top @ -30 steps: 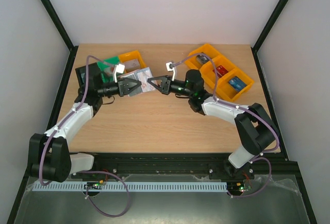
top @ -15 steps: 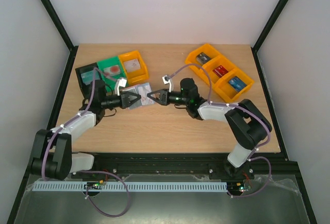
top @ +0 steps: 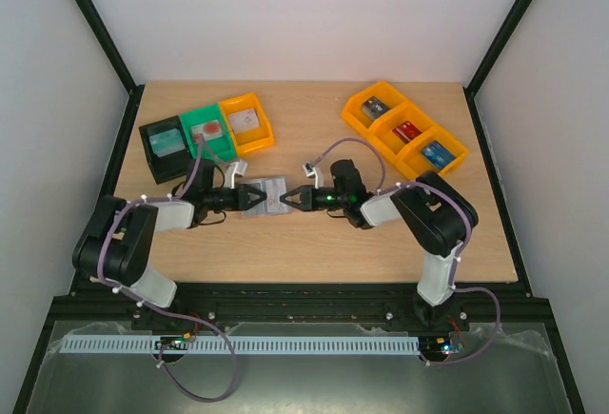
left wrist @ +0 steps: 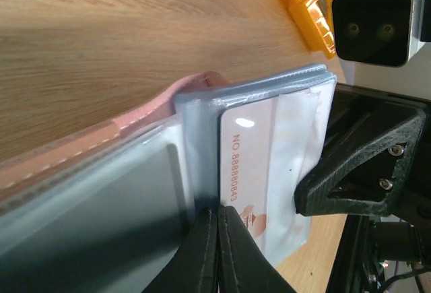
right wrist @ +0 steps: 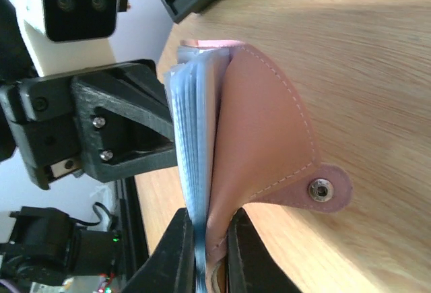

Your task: Take the credit cards out of the card holder

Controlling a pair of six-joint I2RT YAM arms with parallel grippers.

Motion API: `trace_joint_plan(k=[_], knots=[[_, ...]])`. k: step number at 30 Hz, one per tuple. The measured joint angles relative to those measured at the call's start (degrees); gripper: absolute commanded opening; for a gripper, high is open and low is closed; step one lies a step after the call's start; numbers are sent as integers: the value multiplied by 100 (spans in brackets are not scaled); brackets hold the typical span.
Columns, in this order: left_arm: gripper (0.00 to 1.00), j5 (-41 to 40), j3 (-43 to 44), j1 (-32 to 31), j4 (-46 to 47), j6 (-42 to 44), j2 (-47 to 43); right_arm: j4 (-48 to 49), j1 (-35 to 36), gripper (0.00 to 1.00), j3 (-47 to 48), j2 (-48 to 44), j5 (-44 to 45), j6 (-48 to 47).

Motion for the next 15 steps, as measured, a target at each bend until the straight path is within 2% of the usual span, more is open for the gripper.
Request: trace_joint_plan(k=[6, 10, 15], knots=[[3, 13, 0, -31, 140, -20, 343, 127, -116, 2, -4, 308, -175, 35], [19, 61, 4, -50, 256, -9, 363, 197, -160, 2, -2, 308, -264, 35], [25, 118, 37, -31, 249, 11, 372, 280, -234, 2, -2, 304, -422, 192]])
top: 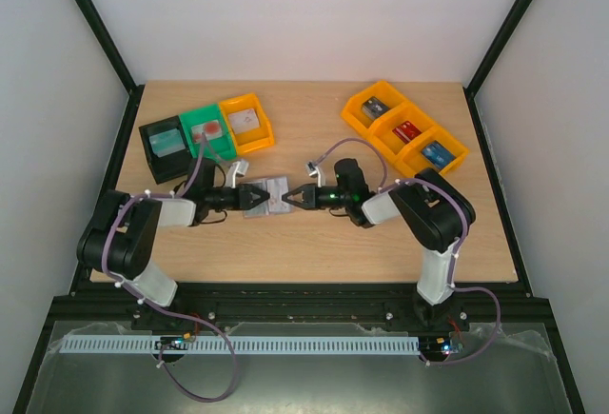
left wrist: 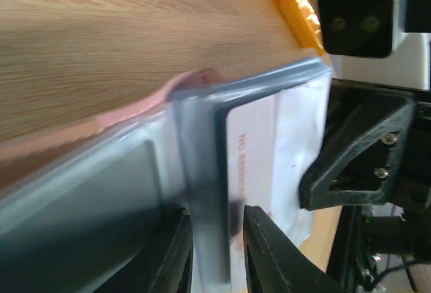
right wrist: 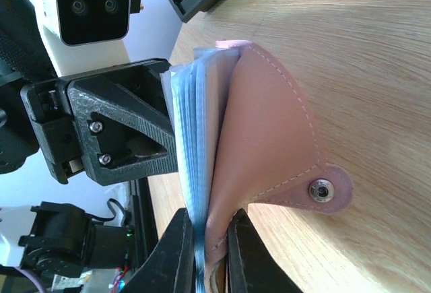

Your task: Take the credit cards out of the card holder

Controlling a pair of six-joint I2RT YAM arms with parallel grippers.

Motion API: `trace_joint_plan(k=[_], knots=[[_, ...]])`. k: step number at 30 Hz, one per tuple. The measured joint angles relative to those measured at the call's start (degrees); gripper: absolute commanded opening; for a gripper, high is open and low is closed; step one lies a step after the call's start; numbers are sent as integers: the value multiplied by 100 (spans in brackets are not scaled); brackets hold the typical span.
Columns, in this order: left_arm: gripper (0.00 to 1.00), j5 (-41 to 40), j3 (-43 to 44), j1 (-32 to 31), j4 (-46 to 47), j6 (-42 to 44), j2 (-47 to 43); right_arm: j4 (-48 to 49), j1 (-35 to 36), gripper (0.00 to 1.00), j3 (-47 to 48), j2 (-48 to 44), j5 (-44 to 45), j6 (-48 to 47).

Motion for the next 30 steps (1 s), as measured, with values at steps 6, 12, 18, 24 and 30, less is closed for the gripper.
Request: trace_joint_plan(k=[6, 12, 18, 24, 30], knots=[[26, 490, 319, -11, -260, 17, -240, 90, -9, 2, 0, -278, -83, 212], [15, 616, 597, -2, -595, 90, -1167, 177, -42, 2, 28, -992, -94, 295], [7, 662, 855, 52, -951, 184, -1561, -404, -33, 2, 273, -1467, -59, -101], [24, 824, 1071, 11, -1370, 319, -1722, -868, -28, 2, 308, -1823, -17, -361], [30, 750, 1508, -162, -2074, 614, -1753, -1056, -22, 2, 321, -2006, 81, -411]])
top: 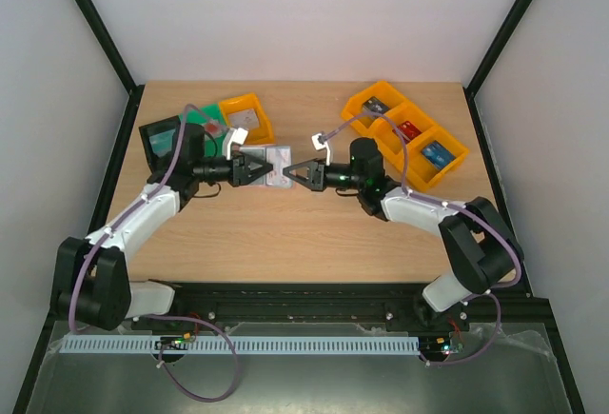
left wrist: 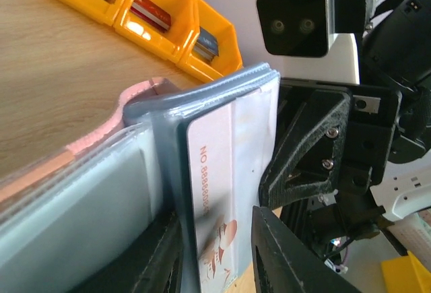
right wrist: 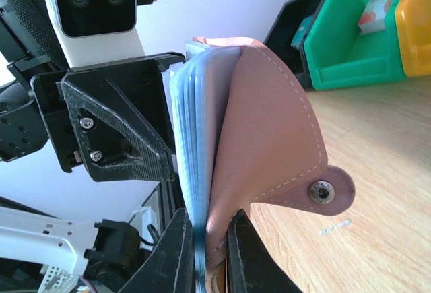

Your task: Take the credit cards out of the card holder

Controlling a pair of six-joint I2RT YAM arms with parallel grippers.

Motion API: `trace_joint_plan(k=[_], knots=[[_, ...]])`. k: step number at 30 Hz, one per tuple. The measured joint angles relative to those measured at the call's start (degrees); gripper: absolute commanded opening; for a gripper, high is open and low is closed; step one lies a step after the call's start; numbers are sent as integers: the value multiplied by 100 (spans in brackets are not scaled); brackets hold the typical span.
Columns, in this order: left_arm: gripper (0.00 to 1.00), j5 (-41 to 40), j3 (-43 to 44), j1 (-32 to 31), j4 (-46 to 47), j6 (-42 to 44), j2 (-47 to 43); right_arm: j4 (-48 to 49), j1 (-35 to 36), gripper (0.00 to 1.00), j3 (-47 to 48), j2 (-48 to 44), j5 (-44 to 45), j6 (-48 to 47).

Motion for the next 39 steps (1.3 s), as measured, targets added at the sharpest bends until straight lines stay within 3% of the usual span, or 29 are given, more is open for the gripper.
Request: trace_joint_plan(k=[6, 11, 17, 22, 26, 39], knots=[[22, -249, 758, -31, -664, 42, 13, -74, -2, 2, 271, -170, 225, -37], [2, -560, 1145, -94, -778, 63, 13, -98, -2, 2, 448, -334, 452, -59], [2, -728, 1161, -125, -898, 138, 13, -350, -2, 2, 463, -343, 664, -63], [2, -774, 1163, -127, -1091, 223, 11, -533, -2, 20, 466, -354, 658, -149], [2, -470, 1121, -221, -1056, 221, -68, -647, 74, 28, 468, -352, 553, -219], [2, -164, 203, -155, -422, 63, -68, -168, 98, 28, 140, 107, 188, 22]])
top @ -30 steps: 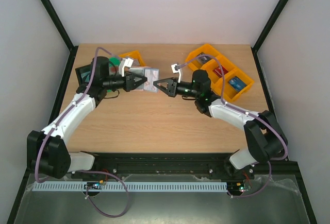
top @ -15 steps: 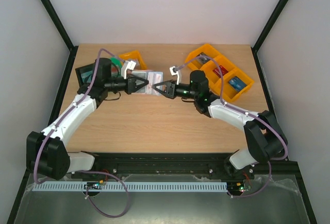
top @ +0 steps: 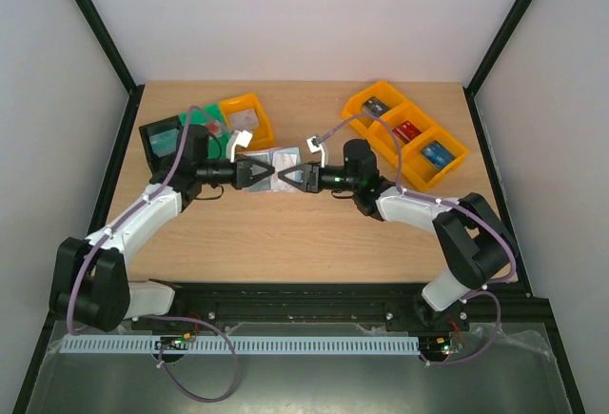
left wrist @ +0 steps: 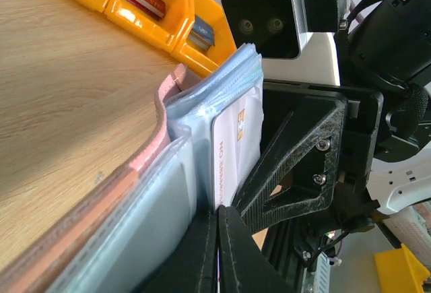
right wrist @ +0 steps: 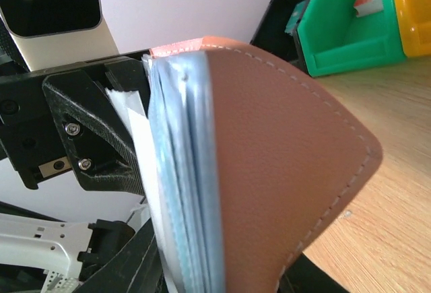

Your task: Take the credit cards out of the card holder

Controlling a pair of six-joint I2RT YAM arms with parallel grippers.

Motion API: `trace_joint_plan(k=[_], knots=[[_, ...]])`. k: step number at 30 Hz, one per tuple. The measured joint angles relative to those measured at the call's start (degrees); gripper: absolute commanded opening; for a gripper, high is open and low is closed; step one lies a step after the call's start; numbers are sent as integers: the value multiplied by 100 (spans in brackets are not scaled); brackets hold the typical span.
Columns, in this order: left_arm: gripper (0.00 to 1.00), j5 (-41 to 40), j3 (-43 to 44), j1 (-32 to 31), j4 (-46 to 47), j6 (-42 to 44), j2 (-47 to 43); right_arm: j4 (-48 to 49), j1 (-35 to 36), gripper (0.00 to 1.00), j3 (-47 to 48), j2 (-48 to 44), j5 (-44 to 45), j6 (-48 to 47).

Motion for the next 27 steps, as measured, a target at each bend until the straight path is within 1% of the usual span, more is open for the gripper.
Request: trace_joint_plan(k=[10, 15, 20, 27], knots=[[2, 57, -44, 122, 15, 304, 245, 63, -173, 29, -61, 142, -262, -13], [2, 109, -44, 210, 7, 417, 249, 52, -221, 21, -61, 142, -376, -116], [2, 120, -44, 267, -28, 505, 249, 37, -249, 6, -61, 142, -463, -201], [2, 208, -44, 330, -168, 675, 249, 2, -258, 6, -61, 142, -555, -295]])
